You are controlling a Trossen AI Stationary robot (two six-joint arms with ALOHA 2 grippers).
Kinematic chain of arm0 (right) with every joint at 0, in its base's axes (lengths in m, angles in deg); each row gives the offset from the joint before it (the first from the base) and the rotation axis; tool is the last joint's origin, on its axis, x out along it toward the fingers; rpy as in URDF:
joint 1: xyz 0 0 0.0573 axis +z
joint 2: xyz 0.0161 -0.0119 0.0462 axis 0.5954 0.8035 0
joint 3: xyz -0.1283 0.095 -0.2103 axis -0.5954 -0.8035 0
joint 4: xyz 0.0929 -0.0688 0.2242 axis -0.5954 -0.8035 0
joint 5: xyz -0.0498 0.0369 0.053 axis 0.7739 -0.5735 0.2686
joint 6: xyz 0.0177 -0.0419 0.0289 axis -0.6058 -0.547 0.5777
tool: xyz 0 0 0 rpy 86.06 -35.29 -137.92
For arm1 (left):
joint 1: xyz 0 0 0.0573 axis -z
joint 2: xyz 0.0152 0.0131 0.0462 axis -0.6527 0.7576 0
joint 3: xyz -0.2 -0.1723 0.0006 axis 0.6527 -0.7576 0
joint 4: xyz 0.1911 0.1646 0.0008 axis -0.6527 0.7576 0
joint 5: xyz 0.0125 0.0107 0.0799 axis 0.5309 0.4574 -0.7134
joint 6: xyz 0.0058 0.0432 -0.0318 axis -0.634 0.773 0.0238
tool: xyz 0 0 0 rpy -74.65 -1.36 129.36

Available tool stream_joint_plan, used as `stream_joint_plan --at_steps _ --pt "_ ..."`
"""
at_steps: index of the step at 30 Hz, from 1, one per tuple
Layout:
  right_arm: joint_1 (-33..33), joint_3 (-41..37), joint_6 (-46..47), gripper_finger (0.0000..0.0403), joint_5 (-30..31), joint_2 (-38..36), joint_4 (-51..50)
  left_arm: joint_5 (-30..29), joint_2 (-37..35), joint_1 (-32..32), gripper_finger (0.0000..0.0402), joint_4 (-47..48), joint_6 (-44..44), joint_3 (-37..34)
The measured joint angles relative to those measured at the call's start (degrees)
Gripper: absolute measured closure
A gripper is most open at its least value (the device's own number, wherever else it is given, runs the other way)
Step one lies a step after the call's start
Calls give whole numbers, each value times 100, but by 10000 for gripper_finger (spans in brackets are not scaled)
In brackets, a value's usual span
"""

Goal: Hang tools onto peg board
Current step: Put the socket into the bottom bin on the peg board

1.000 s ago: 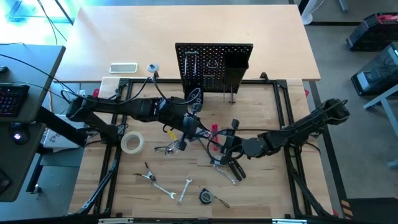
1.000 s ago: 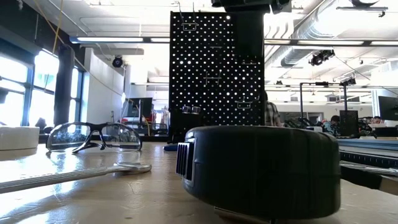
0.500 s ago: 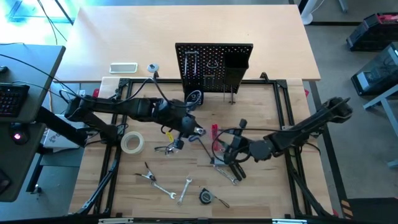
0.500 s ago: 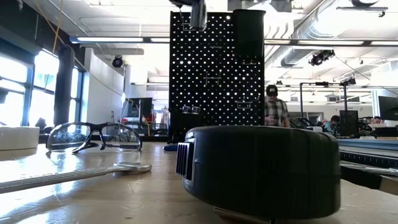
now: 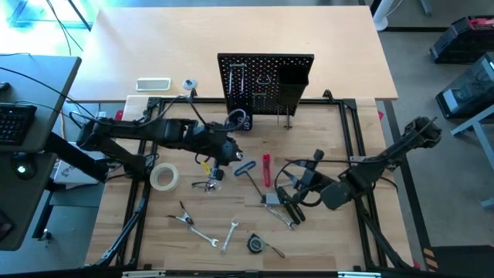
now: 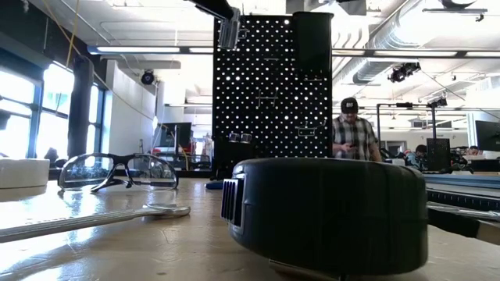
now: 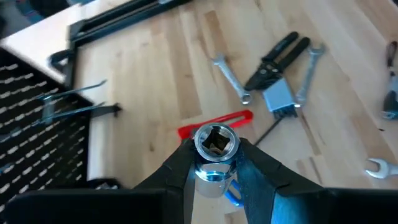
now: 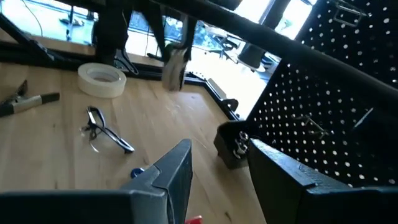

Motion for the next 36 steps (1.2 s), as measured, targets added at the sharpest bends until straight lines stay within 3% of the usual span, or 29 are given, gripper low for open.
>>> stream_joint_plan --at_steps 9,14,21,28,36 --pt "87 2 558 253 127 -3 -620 -413 -837 -225 323 148 -147 -225" --pt "87 2 656 253 149 -3 -750 -481 -1527 -530 323 -141 -370 -1039" --pt "76 2 644 253 164 -27 -747 -226 -2292 -963 323 -1853 -472 -2618" --pt "75 2 652 253 162 -27 -712 -101 -2067 -1342 323 -3920 -512 -3768" --pt "75 2 672 253 160 -27 -708 -56 -1083 -1734 323 -4952 -511 -3933"
